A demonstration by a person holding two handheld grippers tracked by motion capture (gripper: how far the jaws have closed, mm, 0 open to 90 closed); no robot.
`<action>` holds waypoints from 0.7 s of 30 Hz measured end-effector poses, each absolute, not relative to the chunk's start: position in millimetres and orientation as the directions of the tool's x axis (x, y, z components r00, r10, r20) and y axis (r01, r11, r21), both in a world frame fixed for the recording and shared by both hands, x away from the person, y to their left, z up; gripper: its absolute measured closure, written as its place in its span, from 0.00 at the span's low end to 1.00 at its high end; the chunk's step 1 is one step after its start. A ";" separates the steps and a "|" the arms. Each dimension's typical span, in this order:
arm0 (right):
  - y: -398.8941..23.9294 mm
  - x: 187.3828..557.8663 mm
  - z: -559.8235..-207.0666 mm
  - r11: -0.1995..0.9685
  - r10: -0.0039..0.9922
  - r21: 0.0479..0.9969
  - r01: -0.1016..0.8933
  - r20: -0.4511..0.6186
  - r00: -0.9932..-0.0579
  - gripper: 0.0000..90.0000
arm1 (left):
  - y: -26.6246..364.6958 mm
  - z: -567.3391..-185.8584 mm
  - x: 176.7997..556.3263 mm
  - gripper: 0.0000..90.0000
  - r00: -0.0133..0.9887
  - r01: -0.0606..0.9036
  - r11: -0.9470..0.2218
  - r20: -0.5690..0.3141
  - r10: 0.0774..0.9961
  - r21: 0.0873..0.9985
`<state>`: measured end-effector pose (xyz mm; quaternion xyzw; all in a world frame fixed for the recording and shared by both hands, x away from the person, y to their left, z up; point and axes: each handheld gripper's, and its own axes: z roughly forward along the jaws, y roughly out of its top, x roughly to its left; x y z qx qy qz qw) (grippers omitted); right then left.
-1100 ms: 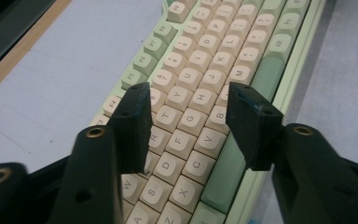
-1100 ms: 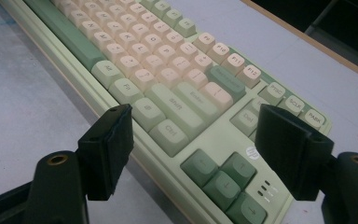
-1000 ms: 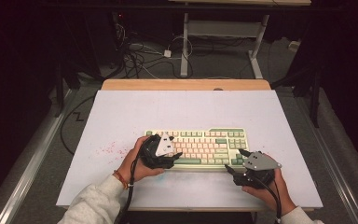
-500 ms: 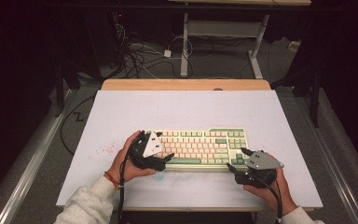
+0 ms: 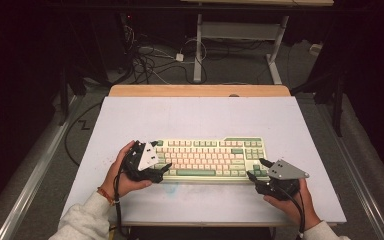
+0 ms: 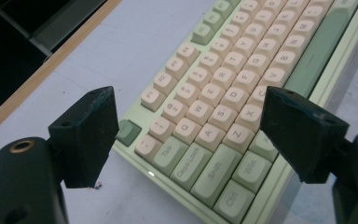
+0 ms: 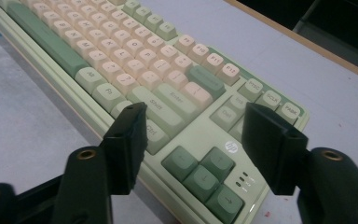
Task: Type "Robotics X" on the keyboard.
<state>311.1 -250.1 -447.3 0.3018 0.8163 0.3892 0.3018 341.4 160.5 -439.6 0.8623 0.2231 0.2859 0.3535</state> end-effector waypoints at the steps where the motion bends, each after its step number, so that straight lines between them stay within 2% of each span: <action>1: -250.8 311.0 -446.4 0.513 0.727 0.819 0.257 -0.255 -0.638 0.54 | 162.9 -440.5 340.7 0.20 0.735 0.188 -0.647 0.331 0.592 0.739; 12: -257.0 315.3 -437.0 0.507 0.709 0.814 0.283 -0.207 -0.674 0.92 | 182.2 -452.7 332.8 0.20 0.711 0.241 -0.633 0.310 0.631 0.736; 16: -255.7 318.2 -435.4 0.525 0.696 0.799 0.292 -0.206 -0.688 0.98 | 187.9 -459.8 330.2 0.20 0.701 0.267 -0.641 0.311 0.642 0.719; 21: -253.1 322.8 -432.6 0.537 0.685 0.791 0.294 -0.205 -0.699 1.00 | 195.0 -468.0 326.2 0.20 0.694 0.298 -0.648 0.307 0.651 0.700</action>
